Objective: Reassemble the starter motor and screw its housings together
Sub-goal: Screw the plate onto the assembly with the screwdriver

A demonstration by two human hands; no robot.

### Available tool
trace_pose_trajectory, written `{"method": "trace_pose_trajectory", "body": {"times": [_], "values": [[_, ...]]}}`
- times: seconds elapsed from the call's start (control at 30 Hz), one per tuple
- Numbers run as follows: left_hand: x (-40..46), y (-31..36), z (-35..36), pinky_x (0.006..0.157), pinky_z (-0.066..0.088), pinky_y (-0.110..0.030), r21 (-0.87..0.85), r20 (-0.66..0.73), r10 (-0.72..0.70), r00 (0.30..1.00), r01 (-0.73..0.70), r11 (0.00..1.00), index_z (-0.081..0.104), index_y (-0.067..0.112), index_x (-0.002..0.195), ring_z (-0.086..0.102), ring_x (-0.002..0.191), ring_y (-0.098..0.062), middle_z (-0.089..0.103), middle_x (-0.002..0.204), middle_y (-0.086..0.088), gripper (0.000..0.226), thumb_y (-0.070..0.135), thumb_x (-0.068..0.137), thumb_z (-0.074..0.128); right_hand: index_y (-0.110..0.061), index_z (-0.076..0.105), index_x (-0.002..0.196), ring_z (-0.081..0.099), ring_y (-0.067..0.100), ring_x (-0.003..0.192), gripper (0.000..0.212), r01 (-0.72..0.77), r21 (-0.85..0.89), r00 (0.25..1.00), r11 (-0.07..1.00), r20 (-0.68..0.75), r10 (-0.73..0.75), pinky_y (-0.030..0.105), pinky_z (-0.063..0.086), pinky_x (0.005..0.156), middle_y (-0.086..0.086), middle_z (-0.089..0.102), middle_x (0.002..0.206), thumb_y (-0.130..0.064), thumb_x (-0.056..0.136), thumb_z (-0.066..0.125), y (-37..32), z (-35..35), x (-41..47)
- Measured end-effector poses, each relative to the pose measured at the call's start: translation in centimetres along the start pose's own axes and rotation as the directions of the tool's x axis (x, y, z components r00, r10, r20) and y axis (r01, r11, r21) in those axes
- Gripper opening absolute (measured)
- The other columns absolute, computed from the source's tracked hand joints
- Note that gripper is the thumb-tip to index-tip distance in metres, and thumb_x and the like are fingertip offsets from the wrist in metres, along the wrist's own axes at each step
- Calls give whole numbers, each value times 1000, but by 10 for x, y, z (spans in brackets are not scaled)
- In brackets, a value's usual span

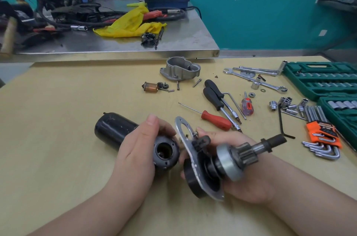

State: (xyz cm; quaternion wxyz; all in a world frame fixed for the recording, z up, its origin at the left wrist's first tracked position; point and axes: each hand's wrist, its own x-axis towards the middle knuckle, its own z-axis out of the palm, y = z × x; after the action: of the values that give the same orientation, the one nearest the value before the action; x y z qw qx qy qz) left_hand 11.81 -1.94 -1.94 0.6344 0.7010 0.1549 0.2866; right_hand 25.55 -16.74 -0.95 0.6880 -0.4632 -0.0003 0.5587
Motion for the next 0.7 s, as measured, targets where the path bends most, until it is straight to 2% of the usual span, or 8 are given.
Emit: {"method": "trace_pose_trajectory", "body": {"times": [0.07,0.1,0.13,0.23,0.37,0.47,0.63,0.7], "values": [[0,0,-2,66,54,-16,-13,7,19,1000,-19,1000,76,19,86,73,74,-18,77,82,-9,64,69,99,39,-10,84,77,75,16,58,33,88,13,996,996,-1,-88,24,59,50,7,77,72,-15,99,60,-2,3,-5],[-1,0,-3,67,55,-19,-29,35,34,999,-33,999,75,19,86,72,74,-20,76,81,-11,62,69,100,41,-8,83,89,78,20,64,20,106,65,994,992,15,-107,27,61,53,9,78,79,-15,96,65,-3,1,-10],[-1,1,-5,67,56,-22,-62,81,46,996,-41,997,75,20,85,72,74,-22,76,81,-12,61,71,100,44,-5,80,94,78,24,69,19,126,122,991,984,25,-130,32,63,59,12,78,84,-15,99,66,-5,1,-14],[-5,4,-11,65,57,-25,-194,250,12,968,38,980,75,19,86,72,71,-25,75,80,-20,63,77,97,53,-2,78,88,75,30,75,36,191,263,968,946,111,-227,45,64,74,15,74,88,-10,104,47,-6,-5,-14],[-9,0,-3,72,56,-35,-114,281,-63,958,99,988,75,19,84,72,78,-32,76,82,-16,72,87,91,50,-5,77,97,76,34,78,30,314,257,944,914,21,-330,59,64,75,17,75,97,-16,94,49,-9,-6,-10],[2,0,7,70,57,-33,-80,204,-71,976,89,993,74,20,81,74,76,-31,78,82,-17,70,81,94,44,-1,77,97,75,33,79,33,274,259,954,926,50,-296,51,64,80,17,74,95,-12,96,46,-7,-3,-11],[17,-1,11,74,54,-27,47,62,-16,998,13,999,75,22,85,73,83,-23,79,87,-8,68,73,99,32,0,75,75,73,28,66,48,86,319,988,944,96,-122,37,62,59,13,70,76,-10,103,36,-9,0,-21],[14,-2,10,74,57,-30,38,44,9,999,-11,999,75,24,87,74,84,-26,79,88,-9,64,71,100,34,-3,77,86,71,18,70,48,9,341,997,940,72,-36,34,62,70,8,66,78,-19,110,39,-11,-8,-15]]}}
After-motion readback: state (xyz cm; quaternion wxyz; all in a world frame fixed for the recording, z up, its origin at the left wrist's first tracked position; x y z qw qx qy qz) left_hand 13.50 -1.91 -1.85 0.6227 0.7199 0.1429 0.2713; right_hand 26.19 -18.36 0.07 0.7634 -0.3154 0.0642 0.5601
